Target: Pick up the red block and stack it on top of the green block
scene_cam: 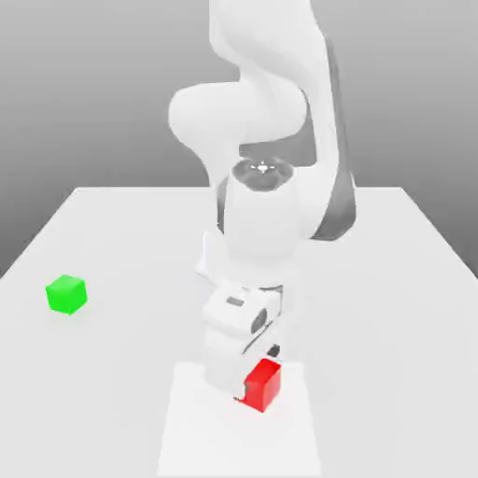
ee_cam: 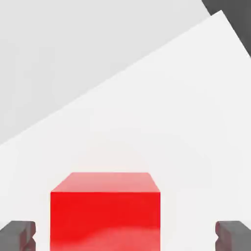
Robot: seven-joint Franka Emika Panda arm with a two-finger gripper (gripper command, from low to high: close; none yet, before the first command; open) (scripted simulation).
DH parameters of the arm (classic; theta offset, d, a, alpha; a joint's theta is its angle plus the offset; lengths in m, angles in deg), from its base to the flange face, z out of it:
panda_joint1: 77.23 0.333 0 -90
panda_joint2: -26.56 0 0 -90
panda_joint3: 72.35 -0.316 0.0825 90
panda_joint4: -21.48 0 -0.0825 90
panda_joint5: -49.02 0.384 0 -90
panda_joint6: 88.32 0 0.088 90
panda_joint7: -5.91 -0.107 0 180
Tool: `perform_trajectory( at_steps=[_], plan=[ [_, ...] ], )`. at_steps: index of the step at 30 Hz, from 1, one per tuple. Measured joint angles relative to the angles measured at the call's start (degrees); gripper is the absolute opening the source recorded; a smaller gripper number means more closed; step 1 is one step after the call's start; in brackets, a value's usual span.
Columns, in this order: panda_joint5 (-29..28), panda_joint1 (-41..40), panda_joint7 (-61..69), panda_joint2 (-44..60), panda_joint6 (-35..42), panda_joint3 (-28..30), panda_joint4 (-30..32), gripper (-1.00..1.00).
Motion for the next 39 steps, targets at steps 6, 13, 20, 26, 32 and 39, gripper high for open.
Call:
perform_trajectory(
  at_steps=[6, 13, 20, 26, 32, 39],
  plan=[
    [2.1, -2.5, 1.4, 2.8, -2.2, -3.1, -0.1, -1.0],
    [-0.3, -0.9, -0.2, 0.2, -0.1, -0.8, 0.0, -1.0],
    [-6.9, 0.9, -5.0, -6.6, 5.4, 2.7, 0.7, -1.0],
    [-10.4, 0.3, -7.7, -11.2, 9.3, 3.0, 2.0, -1.0],
    [-10.0, -5.3, 8.1, -17.0, 15.4, 9.3, 2.3, -1.0],
    [-16.1, -14.5, 27.9, -23.4, 21.2, 20.1, 2.8, -1.0]
  ],
)
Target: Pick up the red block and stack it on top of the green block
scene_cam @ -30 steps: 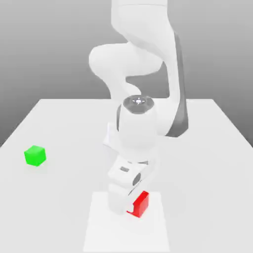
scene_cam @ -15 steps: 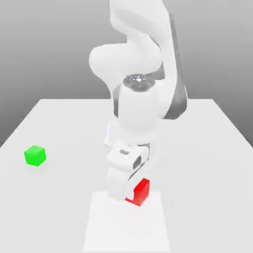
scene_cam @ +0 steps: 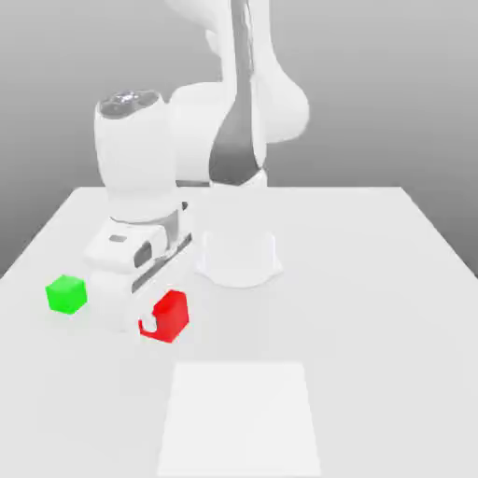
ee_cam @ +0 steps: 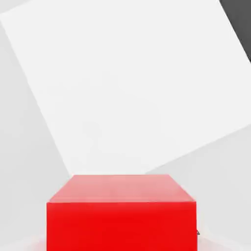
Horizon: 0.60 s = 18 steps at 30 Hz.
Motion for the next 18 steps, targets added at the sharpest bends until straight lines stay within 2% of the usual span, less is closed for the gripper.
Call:
perform_trajectory(
  at_steps=[7, 14, 16, 18],
  plan=[
    [-10.1, -11.2, 16.9, -4.5, 2.3, 10.5, 0.9, -1.0],
    [-21.1, -23.0, 32.1, -5.5, 0.4, 20.9, 1.7, -1.0],
    [-21.1, -23.1, 35.2, -3.2, -2.4, 23.7, 1.8, -1.0],
    [-17.6, -20.5, 38.4, 0.9, -6.4, 26.4, 2.0, -1.0]
  ],
)
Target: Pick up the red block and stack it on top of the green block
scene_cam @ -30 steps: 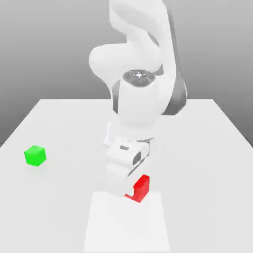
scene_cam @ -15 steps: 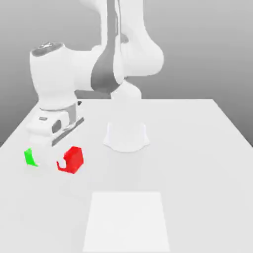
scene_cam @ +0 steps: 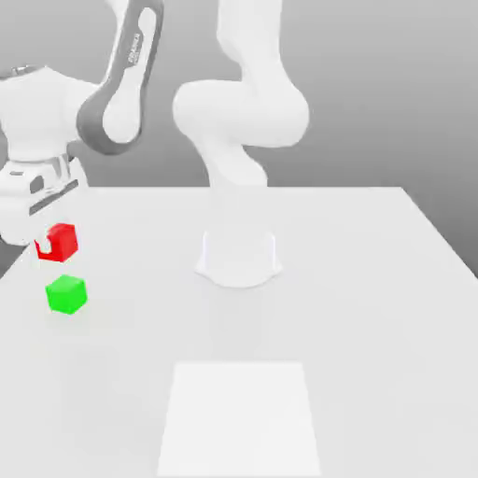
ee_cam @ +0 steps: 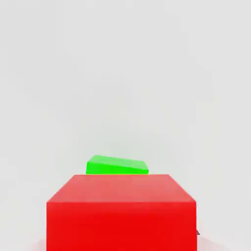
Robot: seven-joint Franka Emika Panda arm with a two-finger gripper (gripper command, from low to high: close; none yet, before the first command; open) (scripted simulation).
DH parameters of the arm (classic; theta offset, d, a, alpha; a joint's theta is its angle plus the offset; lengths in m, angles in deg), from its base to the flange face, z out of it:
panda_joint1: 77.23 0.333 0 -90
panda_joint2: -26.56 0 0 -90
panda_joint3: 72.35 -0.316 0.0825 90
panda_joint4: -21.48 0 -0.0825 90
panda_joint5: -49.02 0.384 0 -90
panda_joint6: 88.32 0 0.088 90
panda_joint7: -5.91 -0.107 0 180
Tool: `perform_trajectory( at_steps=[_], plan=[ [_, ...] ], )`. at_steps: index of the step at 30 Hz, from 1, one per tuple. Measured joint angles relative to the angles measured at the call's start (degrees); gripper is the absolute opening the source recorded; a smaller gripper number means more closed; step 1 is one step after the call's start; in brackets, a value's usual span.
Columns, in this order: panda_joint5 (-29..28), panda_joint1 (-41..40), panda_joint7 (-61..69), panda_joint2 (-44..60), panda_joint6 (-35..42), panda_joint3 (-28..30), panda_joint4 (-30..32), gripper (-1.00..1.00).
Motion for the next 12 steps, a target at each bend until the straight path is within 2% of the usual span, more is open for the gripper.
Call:
perform_trajectory(
  at_steps=[2, 5, 6, 12],
  plan=[
    [7.8, 4.3, 5.6, 5.0, -4.5, 2.7, 0.3, -1.0],
    [7.8, 4.2, 5.6, 5.0, -4.3, 2.6, 0.3, -1.0],
    [7.8, 4.2, 5.6, 5.0, -4.3, 2.6, 0.3, 1.0],
    [7.8, 4.2, 5.6, 5.0, -4.3, 2.6, 0.3, 1.0]
  ],
)
